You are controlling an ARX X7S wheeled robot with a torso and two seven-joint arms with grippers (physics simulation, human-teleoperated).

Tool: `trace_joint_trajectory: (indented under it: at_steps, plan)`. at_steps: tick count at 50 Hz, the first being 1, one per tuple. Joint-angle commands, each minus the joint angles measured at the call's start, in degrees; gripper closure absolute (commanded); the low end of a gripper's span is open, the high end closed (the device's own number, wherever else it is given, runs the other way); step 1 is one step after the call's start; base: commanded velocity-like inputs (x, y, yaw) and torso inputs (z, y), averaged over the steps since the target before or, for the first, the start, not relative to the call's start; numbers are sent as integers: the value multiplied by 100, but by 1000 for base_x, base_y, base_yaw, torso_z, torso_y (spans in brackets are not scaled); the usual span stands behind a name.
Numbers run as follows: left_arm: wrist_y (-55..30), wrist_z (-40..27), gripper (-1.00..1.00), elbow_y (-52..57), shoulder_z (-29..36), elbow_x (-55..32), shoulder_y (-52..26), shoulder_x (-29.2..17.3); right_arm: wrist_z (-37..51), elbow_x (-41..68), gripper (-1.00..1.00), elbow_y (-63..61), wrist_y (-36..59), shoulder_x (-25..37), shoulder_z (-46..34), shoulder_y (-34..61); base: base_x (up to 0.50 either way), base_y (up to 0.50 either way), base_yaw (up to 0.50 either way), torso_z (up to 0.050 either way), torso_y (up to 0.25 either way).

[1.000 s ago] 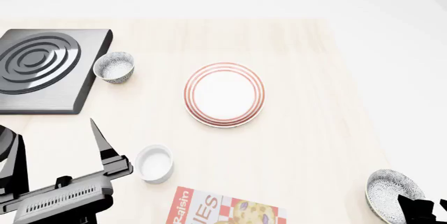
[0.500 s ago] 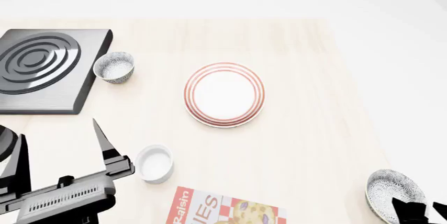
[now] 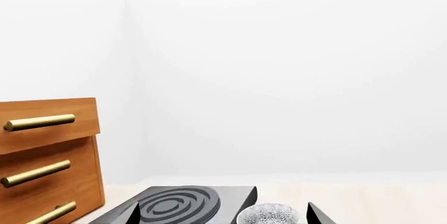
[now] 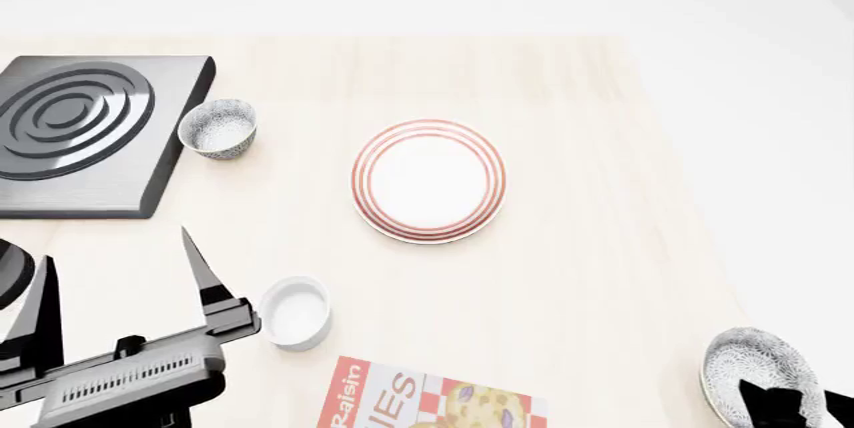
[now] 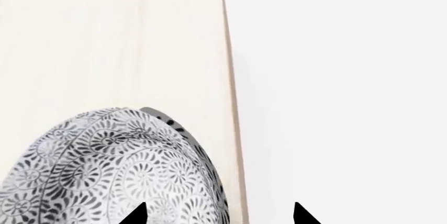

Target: Pick the akita bowl next to the cookies box and place it on the plate.

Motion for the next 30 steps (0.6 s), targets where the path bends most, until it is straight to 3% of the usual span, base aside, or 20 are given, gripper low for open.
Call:
trace_joint_trajectory:
  at_steps: [1, 2, 3, 11, 21, 27, 30]
  plan:
    - [48, 115, -100, 5, -111, 76, 14, 90, -196, -307, -100, 66, -80, -205, -76, 8, 0, 0, 0, 0, 0]
    - [52, 113, -100, -2, -107, 79, 14, 90, -198, -341, -100, 57, -95, -202, -100, 3, 0, 0, 0, 0, 0]
    - [59, 112, -100, -10, -103, 78, 13, 89, -217, -357, 100, 51, -115, -201, -105, 0, 0, 0, 3, 0, 0]
    - [90, 103, -100, -47, -83, 73, 11, 77, -174, -806, 100, -277, -341, -52, -130, -238, 1, 0, 0, 0, -2]
    - [116, 93, -100, -77, -53, 73, 9, 66, 297, -915, 100, -2239, -188, 812, 937, -448, 0, 0, 0, 0, 0]
    - [84, 85, -100, -31, -59, 56, 13, 54, 926, -1693, 100, -3337, -549, 1342, 685, -122, 0, 0, 0, 0, 0]
    - [92, 80, -100, -40, -62, 41, 15, 49, 1392, -1421, 100, -3662, -642, 1659, 342, 431, 0, 0, 0, 0, 0]
